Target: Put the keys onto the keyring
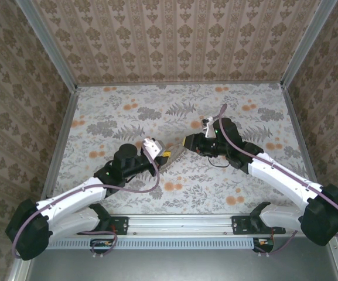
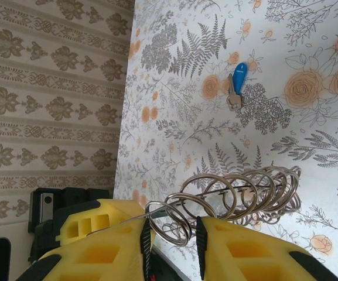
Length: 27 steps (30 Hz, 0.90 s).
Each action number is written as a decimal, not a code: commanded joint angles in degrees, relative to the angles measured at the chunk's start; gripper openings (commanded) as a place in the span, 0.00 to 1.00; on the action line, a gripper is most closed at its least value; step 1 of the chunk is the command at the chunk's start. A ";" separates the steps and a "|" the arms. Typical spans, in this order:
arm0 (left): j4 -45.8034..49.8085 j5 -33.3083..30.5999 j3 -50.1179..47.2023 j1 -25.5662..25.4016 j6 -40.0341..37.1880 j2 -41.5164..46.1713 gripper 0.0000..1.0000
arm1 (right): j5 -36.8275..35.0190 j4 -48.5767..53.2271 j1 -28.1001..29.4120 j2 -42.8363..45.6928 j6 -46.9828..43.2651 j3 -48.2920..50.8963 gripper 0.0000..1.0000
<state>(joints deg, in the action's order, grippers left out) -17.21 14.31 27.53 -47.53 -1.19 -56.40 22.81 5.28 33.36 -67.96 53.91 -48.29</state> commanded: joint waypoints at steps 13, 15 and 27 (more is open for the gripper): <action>-4.66 3.21 2.60 0.51 2.64 -0.52 0.00 | 1.46 -7.81 -0.29 1.34 1.30 1.58 0.16; -4.33 2.93 2.60 0.57 2.61 -0.12 0.00 | 1.30 -6.99 -0.23 1.43 0.94 1.29 0.11; 7.08 -1.05 1.77 3.71 -2.49 7.03 0.00 | 2.68 2.34 -0.21 0.94 -4.31 -2.48 0.00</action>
<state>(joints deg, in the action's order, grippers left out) -13.82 16.08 28.03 -45.63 -0.89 -52.36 25.41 1.13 33.71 -66.78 53.08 -47.79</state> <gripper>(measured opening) 0.055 0.058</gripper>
